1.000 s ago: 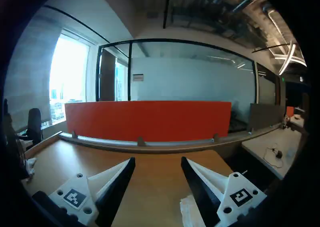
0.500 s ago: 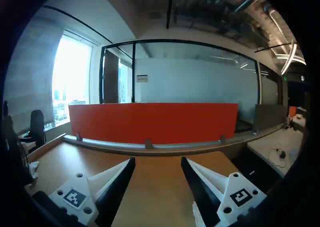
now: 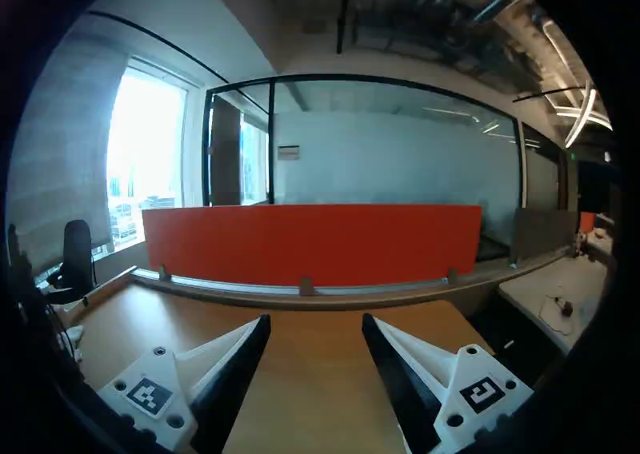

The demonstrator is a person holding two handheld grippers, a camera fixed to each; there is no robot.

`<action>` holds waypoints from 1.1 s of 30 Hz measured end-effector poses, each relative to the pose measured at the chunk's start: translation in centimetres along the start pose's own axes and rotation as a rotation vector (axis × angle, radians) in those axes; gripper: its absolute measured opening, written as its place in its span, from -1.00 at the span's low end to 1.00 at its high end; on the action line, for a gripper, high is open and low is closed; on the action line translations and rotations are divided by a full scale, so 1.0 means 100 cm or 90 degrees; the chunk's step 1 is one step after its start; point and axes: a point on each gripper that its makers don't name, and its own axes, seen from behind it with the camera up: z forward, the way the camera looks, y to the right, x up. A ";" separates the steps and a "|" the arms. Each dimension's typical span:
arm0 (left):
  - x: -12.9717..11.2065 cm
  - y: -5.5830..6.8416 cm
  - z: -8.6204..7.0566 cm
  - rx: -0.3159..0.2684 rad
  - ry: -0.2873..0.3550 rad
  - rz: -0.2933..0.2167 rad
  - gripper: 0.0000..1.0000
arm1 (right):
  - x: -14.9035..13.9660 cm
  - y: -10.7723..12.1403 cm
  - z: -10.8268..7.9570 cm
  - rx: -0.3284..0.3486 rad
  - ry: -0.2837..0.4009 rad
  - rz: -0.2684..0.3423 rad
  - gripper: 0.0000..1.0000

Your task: Fold towel

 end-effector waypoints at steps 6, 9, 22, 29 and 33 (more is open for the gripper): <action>-0.021 0.001 0.000 0.001 0.015 -0.008 0.89 | 0.008 -0.005 -0.005 -0.006 0.003 -0.002 0.77; -0.033 -0.003 -0.002 0.004 0.019 -0.011 0.89 | 0.011 -0.004 -0.006 -0.010 0.008 0.002 0.77; -0.076 -0.024 -0.012 0.024 0.055 0.008 0.89 | -0.002 -0.001 -0.009 -0.037 0.031 0.026 0.77; -0.104 -0.035 -0.015 0.038 0.062 0.012 0.89 | -0.019 0.003 -0.007 -0.047 0.032 0.016 0.76; -0.119 -0.041 -0.016 0.044 0.063 0.004 0.89 | -0.026 0.002 -0.005 -0.048 0.033 0.014 0.77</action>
